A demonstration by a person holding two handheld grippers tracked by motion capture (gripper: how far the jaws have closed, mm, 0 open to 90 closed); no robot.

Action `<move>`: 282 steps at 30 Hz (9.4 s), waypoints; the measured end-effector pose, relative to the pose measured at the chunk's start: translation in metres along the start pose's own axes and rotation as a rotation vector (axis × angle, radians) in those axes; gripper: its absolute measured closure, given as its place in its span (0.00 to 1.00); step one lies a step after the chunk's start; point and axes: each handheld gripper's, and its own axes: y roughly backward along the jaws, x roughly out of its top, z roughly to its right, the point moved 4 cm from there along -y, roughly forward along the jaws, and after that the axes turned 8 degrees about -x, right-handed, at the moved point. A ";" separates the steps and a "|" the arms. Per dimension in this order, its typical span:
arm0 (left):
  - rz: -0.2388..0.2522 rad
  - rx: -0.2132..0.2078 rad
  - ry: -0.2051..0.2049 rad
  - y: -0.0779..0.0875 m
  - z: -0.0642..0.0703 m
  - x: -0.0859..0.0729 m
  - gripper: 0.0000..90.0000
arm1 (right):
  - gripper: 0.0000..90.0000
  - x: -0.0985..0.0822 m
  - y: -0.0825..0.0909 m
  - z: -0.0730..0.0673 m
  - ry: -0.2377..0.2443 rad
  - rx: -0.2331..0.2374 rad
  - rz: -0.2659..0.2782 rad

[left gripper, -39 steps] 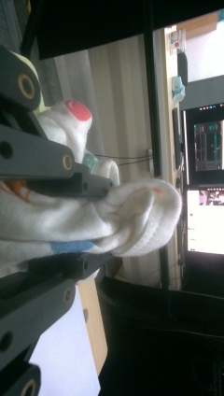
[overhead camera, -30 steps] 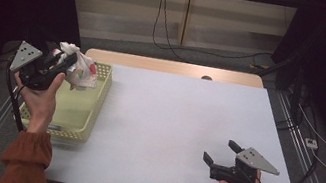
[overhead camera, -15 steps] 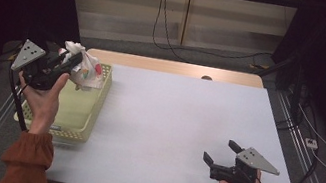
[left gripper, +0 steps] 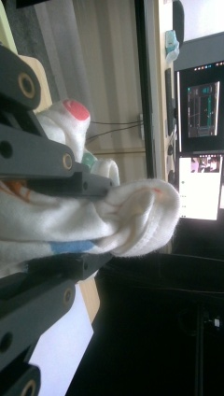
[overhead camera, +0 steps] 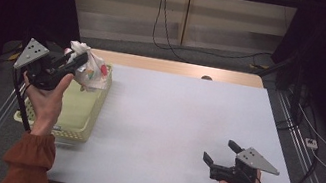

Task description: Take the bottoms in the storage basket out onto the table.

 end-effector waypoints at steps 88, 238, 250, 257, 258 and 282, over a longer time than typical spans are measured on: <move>-0.079 -0.232 -0.071 -0.082 0.083 0.015 0.78 | 0.04 -0.001 0.001 0.001 0.004 -0.002 0.000; -0.608 -0.220 -0.141 -0.191 0.122 -0.160 0.76 | 0.04 -0.001 0.001 0.000 0.006 0.010 -0.008; -0.630 -0.218 -0.107 -0.199 0.110 -0.175 0.72 | 0.04 -0.002 0.000 0.000 0.007 0.013 -0.011; -0.647 -0.212 -0.136 -0.207 0.110 -0.182 0.67 | 0.04 -0.002 -0.001 0.000 0.006 0.009 -0.011; -0.647 -0.215 -0.129 -0.208 0.110 -0.182 0.66 | 0.04 -0.002 -0.001 0.000 0.006 0.010 -0.010; -0.632 -0.243 -0.068 -0.212 0.111 -0.185 0.42 | 0.04 -0.001 0.000 -0.001 0.007 0.015 -0.010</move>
